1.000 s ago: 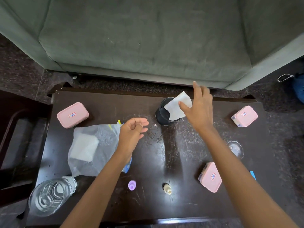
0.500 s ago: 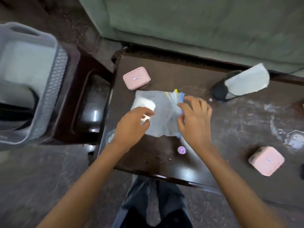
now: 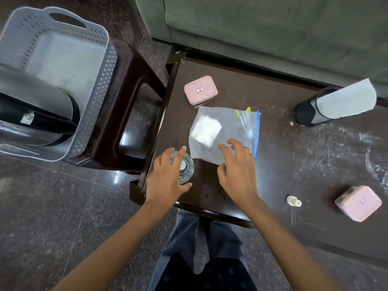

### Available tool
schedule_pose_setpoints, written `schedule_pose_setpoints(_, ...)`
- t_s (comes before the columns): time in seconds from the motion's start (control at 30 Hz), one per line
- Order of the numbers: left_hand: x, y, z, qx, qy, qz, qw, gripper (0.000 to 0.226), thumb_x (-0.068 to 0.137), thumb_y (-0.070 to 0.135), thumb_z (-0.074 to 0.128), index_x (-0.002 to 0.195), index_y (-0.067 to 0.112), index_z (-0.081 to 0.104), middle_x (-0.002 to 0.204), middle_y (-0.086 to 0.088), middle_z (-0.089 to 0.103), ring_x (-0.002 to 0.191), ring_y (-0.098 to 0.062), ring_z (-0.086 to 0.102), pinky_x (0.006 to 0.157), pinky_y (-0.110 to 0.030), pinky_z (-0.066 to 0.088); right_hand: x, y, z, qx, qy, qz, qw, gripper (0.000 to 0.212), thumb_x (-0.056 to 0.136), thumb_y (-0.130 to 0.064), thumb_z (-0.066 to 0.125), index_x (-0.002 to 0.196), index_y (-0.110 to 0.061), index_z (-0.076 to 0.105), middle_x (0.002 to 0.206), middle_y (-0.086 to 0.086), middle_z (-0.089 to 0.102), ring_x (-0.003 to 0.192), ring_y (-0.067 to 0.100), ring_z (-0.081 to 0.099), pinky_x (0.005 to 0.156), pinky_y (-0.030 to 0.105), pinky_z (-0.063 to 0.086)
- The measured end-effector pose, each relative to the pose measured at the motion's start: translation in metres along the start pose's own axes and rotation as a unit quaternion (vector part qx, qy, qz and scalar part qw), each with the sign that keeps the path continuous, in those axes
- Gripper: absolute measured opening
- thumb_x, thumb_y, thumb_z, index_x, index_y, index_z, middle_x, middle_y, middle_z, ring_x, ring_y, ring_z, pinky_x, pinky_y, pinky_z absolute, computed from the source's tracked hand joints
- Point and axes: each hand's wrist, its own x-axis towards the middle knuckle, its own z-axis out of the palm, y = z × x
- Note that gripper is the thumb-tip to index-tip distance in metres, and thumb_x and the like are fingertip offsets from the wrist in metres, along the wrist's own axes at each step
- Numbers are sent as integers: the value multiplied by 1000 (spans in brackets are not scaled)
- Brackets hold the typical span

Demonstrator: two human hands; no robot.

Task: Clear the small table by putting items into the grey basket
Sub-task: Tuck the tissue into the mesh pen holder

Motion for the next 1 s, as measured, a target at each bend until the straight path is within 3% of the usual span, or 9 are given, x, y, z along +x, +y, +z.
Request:
schedule_pose_setpoints(0.37,-3,-2,-3,6,15,47,999,83,65,30,79,135,30,34,137,-2,39,113,-30,51,70,-39,54,-10,14,-12,56,59,52,995,43,74,-4,51,117,-7,57,124,21,54,103,36,57,81,46,48)
schedule_pose_setpoints(0.63,-30,45,-46,22,32,125,991,83,62,36,78,131,37,32,136,6,41,114,-25,52,63,-39,56,-27,42,-37,106,150,101,978,40,78,-14,38,110,-7,62,116,15,59,100,31,56,86,41,44)
schedule_pose_setpoints(0.8,-24,109,-62,13,19,172,985,81,64,35,74,132,41,31,137,9,39,114,-24,49,67,-42,55,-34,94,-71,167,259,173,935,32,77,-11,42,95,-3,66,99,13,64,94,21,51,85,21,35)
schedule_pose_setpoints(0.87,-16,138,-63,7,19,186,982,79,65,35,72,134,39,34,137,9,38,114,-24,49,67,-40,52,-34,121,-86,189,291,212,914,32,76,-12,41,93,-3,67,95,14,65,92,26,54,83,17,33)
schedule_pose_setpoints(0.93,-6,166,-60,1,9,199,980,81,65,36,73,136,38,33,139,8,36,115,-23,48,70,-39,50,-30,146,-96,204,307,245,897,33,76,-15,42,93,-2,67,94,16,65,90,34,57,84,21,36)
schedule_pose_setpoints(1.0,8,191,-52,-1,1,211,978,83,66,33,74,137,38,31,140,8,34,116,-24,47,74,-38,48,-22,170,-102,239,312,285,874,28,80,-18,50,96,-2,66,95,16,64,90,33,58,88,36,45)
